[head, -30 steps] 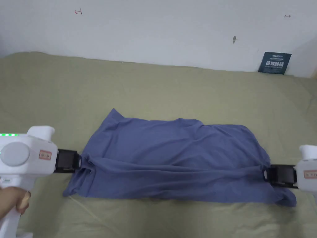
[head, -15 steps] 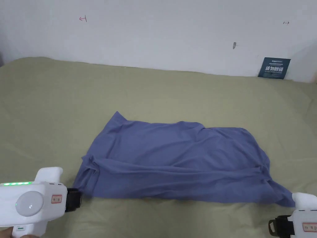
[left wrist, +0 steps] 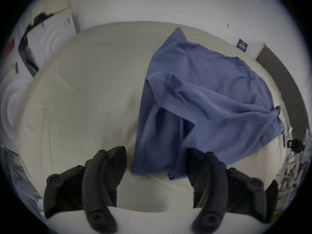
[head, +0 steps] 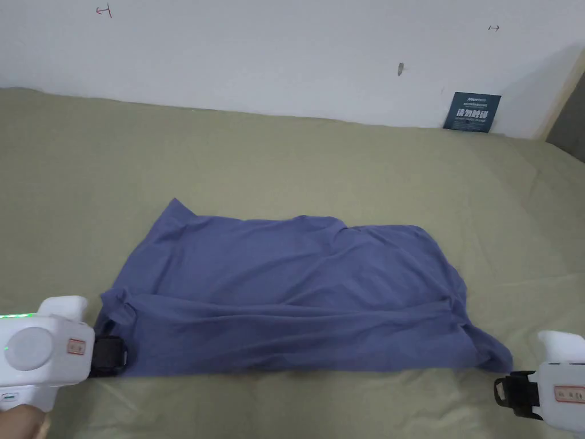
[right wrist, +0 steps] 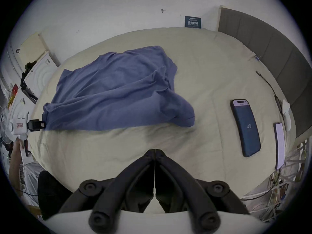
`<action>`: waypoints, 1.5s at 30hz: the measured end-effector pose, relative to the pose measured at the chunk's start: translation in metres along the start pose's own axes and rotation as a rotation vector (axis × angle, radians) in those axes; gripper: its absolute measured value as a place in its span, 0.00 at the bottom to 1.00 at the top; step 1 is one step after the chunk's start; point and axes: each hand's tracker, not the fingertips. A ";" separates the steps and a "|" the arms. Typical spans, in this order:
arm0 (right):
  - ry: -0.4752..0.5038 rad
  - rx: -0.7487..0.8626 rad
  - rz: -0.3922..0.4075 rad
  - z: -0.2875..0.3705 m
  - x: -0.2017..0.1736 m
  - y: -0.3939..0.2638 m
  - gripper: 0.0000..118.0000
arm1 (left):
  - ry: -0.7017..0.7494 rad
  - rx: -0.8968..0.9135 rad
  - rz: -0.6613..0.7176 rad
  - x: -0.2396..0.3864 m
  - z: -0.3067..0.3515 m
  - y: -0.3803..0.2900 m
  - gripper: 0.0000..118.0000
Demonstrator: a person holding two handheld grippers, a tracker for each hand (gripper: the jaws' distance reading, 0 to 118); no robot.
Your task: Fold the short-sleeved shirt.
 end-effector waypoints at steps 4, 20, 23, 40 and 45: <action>-0.045 0.006 -0.011 -0.015 0.008 0.013 0.06 | 0.022 0.028 0.001 -0.005 0.008 0.000 0.48; 0.054 -0.035 0.004 -0.078 0.021 0.051 0.14 | -0.048 0.031 0.061 -0.011 0.008 0.010 0.03; 0.013 -0.031 0.019 -0.063 0.008 0.049 0.14 | -0.071 0.034 0.060 -0.016 0.016 0.012 0.03; 0.092 -0.039 -0.023 0.049 0.022 -0.008 0.14 | -0.181 0.054 0.026 -0.033 0.096 -0.033 0.03; 0.084 -0.102 -0.053 0.060 0.030 -0.051 0.14 | -0.181 0.013 0.048 -0.037 0.101 -0.087 0.03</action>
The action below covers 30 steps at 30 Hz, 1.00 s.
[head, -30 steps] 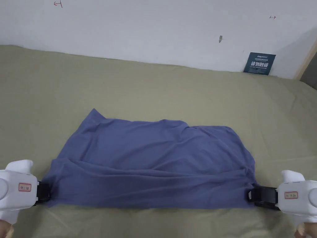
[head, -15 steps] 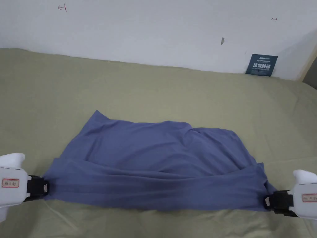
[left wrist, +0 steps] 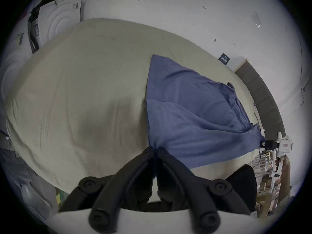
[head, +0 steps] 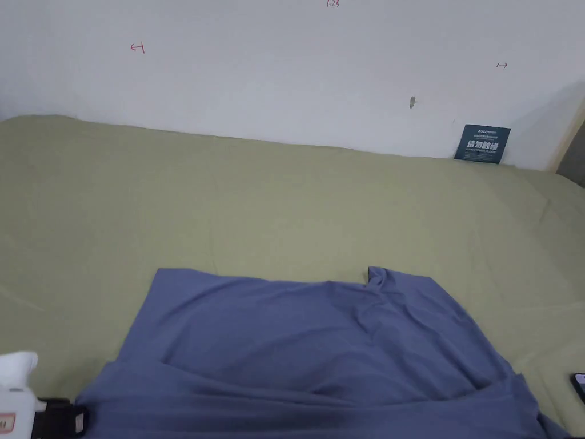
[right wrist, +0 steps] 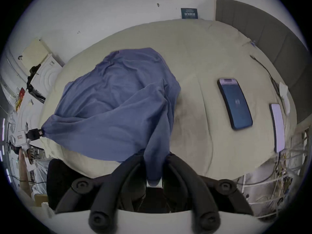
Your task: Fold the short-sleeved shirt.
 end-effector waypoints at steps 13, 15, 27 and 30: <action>-0.050 -0.079 0.027 -0.038 0.014 -0.030 0.20 | 0.004 -0.055 0.060 -0.012 -0.018 -0.045 0.05; -0.090 -0.066 0.059 -0.027 0.014 -0.023 0.40 | 0.035 -0.058 0.033 -0.006 -0.005 -0.039 0.21; -0.045 0.054 0.092 0.000 -0.055 0.035 0.28 | 0.130 0.050 -0.180 0.059 0.017 0.036 0.34; -0.046 0.050 0.105 -0.028 -0.070 0.050 0.01 | 0.158 0.058 -0.196 0.078 -0.009 0.057 0.00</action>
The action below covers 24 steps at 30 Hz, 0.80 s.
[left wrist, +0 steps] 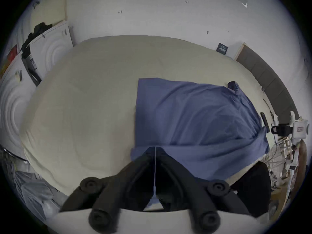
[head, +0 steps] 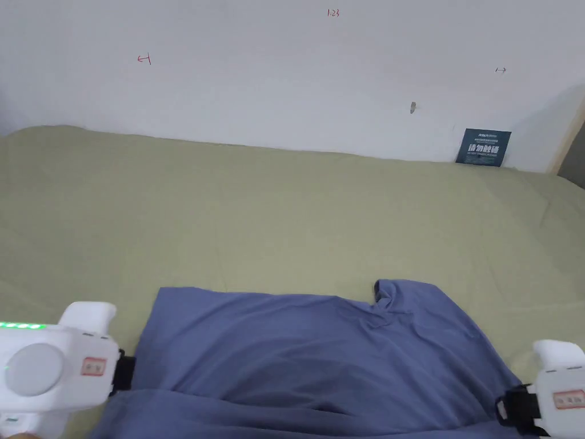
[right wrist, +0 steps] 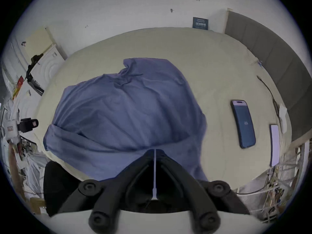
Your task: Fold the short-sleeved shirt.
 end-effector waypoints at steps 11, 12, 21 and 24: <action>0.048 0.006 0.011 -0.049 -0.029 0.047 0.01 | -0.078 -0.046 0.137 -0.011 -0.105 0.132 0.83; 0.050 0.007 0.007 -0.050 -0.028 0.048 0.01 | -0.054 -0.069 0.144 -0.013 -0.122 0.142 0.95; 0.024 0.030 -0.001 -0.052 -0.007 0.069 0.01 | 0.039 -0.210 0.069 -0.003 -0.188 0.141 0.74; -0.037 0.047 0.020 -0.057 0.011 0.098 0.01 | 0.037 -0.141 0.027 0.001 -0.170 0.144 0.02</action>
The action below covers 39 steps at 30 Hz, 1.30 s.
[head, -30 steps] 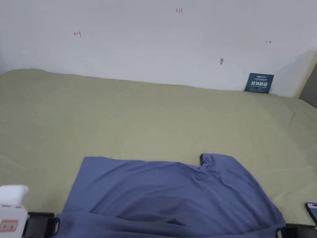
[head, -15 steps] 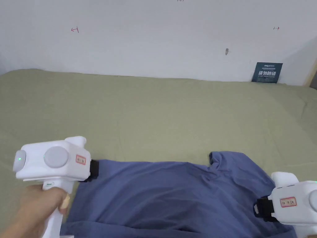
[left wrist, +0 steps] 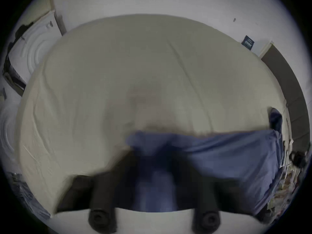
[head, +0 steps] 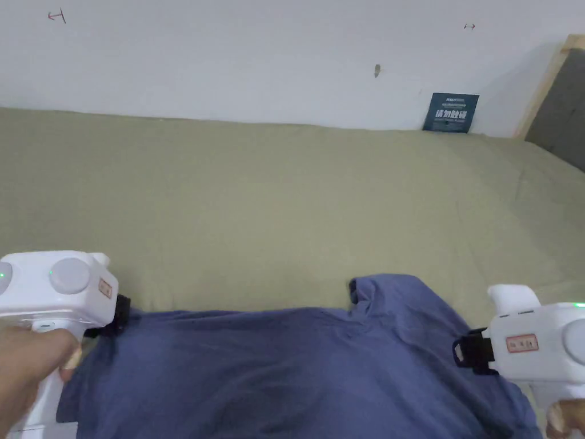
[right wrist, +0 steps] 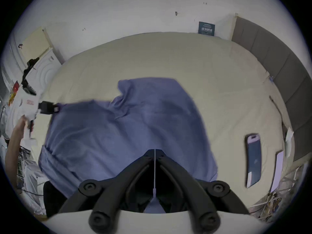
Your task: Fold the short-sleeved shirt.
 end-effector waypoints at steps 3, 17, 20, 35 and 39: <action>-0.032 -0.016 -0.013 -0.028 0.024 0.037 0.57 | -0.069 -0.020 0.000 -0.001 0.007 0.001 0.02; -0.149 -0.154 -0.010 -0.119 0.028 0.070 0.11 | -0.044 -0.045 0.021 -0.007 -0.014 0.000 0.02; -0.095 -0.146 -0.041 -0.101 0.021 0.081 0.01 | -0.043 -0.052 0.005 -0.006 -0.006 0.003 0.02; -0.007 0.098 -0.018 0.089 0.034 0.021 0.01 | -0.191 0.135 0.011 -0.036 0.155 -0.073 0.02; 0.019 0.116 -0.007 0.127 0.034 -0.024 0.01 | -0.190 0.167 -0.029 -0.041 0.185 -0.113 0.02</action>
